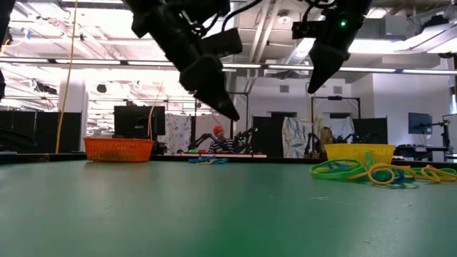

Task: Sort rubber bands into baskets
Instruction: Put the yellow rubber band into the yellow bin

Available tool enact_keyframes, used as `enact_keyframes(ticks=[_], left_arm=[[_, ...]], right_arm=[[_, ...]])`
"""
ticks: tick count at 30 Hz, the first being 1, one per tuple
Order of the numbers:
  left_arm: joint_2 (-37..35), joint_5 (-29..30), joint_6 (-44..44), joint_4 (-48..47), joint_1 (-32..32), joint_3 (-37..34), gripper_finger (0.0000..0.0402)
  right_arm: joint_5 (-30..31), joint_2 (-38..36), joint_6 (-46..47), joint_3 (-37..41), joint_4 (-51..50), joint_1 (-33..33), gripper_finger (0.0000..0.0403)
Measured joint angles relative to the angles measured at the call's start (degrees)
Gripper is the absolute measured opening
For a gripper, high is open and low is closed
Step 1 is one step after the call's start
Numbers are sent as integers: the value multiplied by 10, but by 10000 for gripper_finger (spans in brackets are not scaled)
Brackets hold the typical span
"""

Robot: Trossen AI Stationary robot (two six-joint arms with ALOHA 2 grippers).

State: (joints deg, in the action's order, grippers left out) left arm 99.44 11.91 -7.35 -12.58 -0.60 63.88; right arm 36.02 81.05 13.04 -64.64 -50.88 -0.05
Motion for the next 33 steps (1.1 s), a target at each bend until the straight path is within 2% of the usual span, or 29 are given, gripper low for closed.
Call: enact_keyframes(ticks=[3,8,14,22,28,33], left_arm=[[0,-21,19,8,-2,-15,191],[0,-45,60,88,-17,-60,191],[0,-54,94,220,-52,-131,191],[0,-52,130,333,-95,-193,191],[0,-51,130,362,-110,-200,191],[0,-51,130,366,-110,-200,191]], right_arm=[[-1,-16,-20,0,-4,-39,11],[-10,-38,-60,0,-12,-119,11],[-18,-55,-119,0,-21,-242,12],[-66,-61,-185,0,-17,-421,13],[-129,-41,-209,-1,4,-515,14],[-155,-13,-210,-1,4,-550,14]])
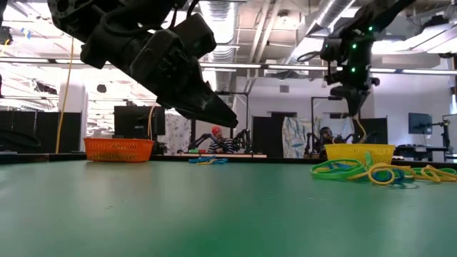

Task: Sort rubber bands into baskets
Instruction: Put the yellow rubber band into the yellow bin

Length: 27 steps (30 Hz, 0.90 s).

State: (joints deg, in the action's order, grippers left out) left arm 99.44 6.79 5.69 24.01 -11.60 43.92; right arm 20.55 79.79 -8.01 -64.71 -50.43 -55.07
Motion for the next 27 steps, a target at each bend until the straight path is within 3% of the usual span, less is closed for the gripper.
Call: enact_keyframes(ticks=[13,20,27], left_arm=[[0,0,-1,-7,0,0,191],[0,0,-5,-7,0,0,191],[0,-1,-4,-13,0,0,191]], right_arm=[[-13,104,19,1,-54,-11,28],[-13,123,31,1,-71,-25,33],[-11,123,35,1,-70,-25,98]])
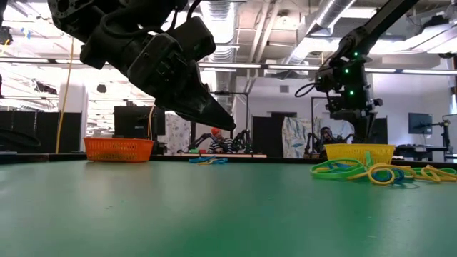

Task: Sort rubber bands into baskets
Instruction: Put the yellow rubber band into the yellow bin, then put the green rubber band into the orange bin

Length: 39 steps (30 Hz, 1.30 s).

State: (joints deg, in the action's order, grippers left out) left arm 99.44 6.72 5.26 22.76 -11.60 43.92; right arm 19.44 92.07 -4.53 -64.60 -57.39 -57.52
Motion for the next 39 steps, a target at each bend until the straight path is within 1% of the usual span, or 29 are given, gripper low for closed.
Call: enact_keyframes(ticks=[5,9,13,18,21,29,33,36,39], left_arm=[[0,0,0,-2,0,0,191],[0,0,0,-2,0,0,191],[0,0,0,-2,0,0,191],[0,0,0,-2,0,0,191],[0,0,-2,-2,0,0,191],[0,1,-26,13,0,0,191],[0,5,-41,25,0,0,191],[0,24,-55,37,0,0,191],[0,30,-70,55,2,0,191]], right_arm=[[-2,-8,2,0,7,4,174],[0,-33,9,0,22,9,219],[-5,-75,18,0,20,16,238],[-63,-134,39,0,11,57,237],[-90,-169,51,6,9,103,232],[-98,-261,92,70,16,279,223],[-94,-300,134,114,49,372,223],[-91,-323,173,142,81,438,223],[-67,-337,204,168,131,501,223]])
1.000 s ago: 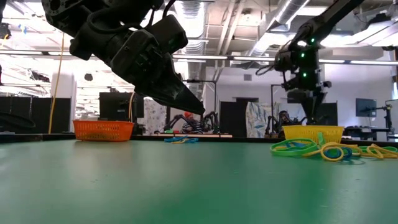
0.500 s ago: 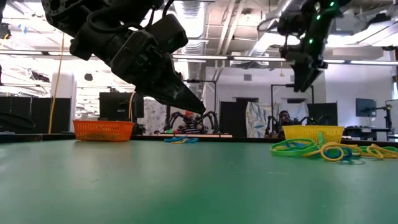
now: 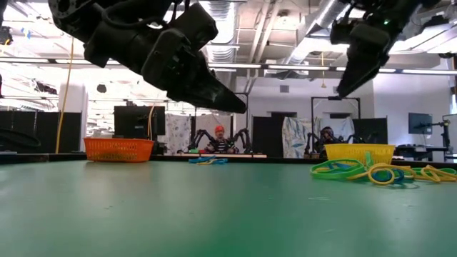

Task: Sort rubber bands into baskets
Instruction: Put the green rubber band into the orange bin

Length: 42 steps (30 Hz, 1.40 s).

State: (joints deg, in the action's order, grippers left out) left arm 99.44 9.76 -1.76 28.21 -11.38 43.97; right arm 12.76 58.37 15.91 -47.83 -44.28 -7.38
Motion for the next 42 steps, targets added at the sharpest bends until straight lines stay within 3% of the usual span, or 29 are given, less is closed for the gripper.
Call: enact_keyframes(ticks=[9,17,24,34,42], left_arm=[[0,-5,-22,7,23,14,188],[0,-46,-91,-79,49,76,187],[22,-125,-152,-133,79,134,187],[172,-191,-167,-173,87,246,187],[245,-242,-208,-241,87,346,187]], right_arm=[[114,10,-11,55,192,159,223],[183,38,-73,80,324,221,223],[206,42,-85,80,336,233,223],[228,15,-88,80,339,286,223],[293,-22,-103,80,344,347,223]])
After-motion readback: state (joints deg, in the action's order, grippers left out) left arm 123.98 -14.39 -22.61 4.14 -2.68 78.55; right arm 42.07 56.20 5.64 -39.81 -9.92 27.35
